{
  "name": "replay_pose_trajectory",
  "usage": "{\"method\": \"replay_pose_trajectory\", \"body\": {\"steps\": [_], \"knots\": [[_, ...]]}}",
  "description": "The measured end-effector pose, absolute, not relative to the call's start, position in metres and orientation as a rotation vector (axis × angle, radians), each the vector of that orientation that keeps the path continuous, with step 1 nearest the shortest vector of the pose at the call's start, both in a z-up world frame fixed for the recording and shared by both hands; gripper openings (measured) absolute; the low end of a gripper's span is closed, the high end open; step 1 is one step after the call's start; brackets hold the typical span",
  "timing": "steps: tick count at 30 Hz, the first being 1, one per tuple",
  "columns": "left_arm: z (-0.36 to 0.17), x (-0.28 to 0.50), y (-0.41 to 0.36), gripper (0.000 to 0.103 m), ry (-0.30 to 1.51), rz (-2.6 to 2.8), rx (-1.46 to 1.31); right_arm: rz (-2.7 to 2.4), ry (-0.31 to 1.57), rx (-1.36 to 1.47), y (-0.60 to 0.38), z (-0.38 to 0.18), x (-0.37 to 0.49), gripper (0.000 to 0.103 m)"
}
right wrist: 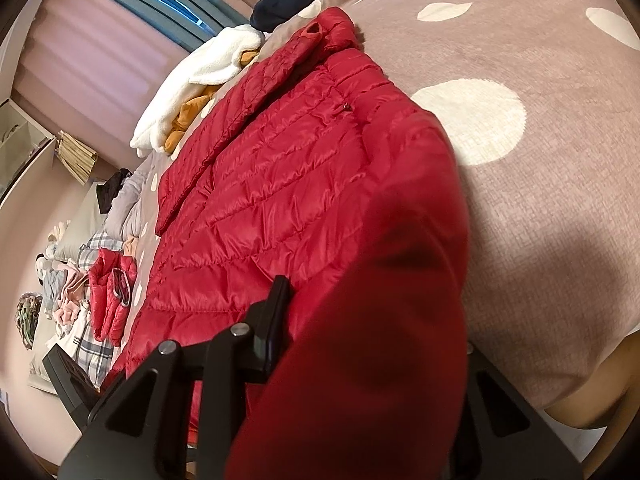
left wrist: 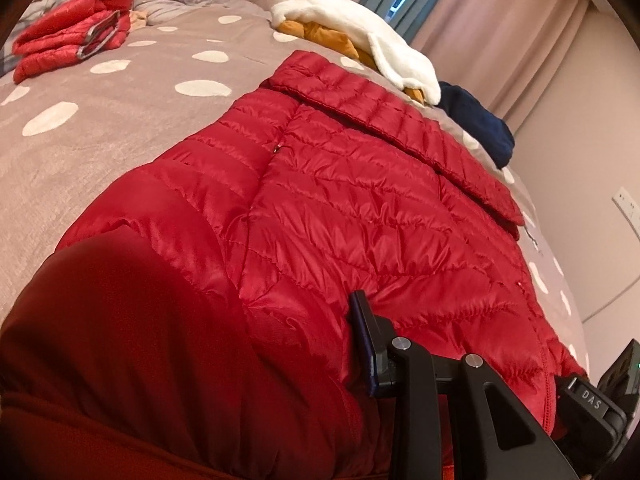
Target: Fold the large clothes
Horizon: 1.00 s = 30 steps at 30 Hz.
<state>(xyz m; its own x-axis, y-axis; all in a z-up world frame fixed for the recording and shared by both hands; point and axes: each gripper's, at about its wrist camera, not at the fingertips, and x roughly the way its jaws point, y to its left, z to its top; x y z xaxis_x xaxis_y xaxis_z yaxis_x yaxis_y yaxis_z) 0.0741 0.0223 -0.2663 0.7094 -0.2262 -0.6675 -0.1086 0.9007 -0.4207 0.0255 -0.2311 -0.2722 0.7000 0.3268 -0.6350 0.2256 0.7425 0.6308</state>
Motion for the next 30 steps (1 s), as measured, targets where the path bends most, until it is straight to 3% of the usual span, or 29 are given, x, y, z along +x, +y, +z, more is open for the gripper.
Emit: {"method": "replay_pose_trajectory", "body": {"steps": [30], "knots": [[-0.2631,0.0733,0.0208,0.034,0.827,-0.05,-0.44,0.075,0.813,0.759,-0.2323,-0.2755,0.0257,0.025]]}}
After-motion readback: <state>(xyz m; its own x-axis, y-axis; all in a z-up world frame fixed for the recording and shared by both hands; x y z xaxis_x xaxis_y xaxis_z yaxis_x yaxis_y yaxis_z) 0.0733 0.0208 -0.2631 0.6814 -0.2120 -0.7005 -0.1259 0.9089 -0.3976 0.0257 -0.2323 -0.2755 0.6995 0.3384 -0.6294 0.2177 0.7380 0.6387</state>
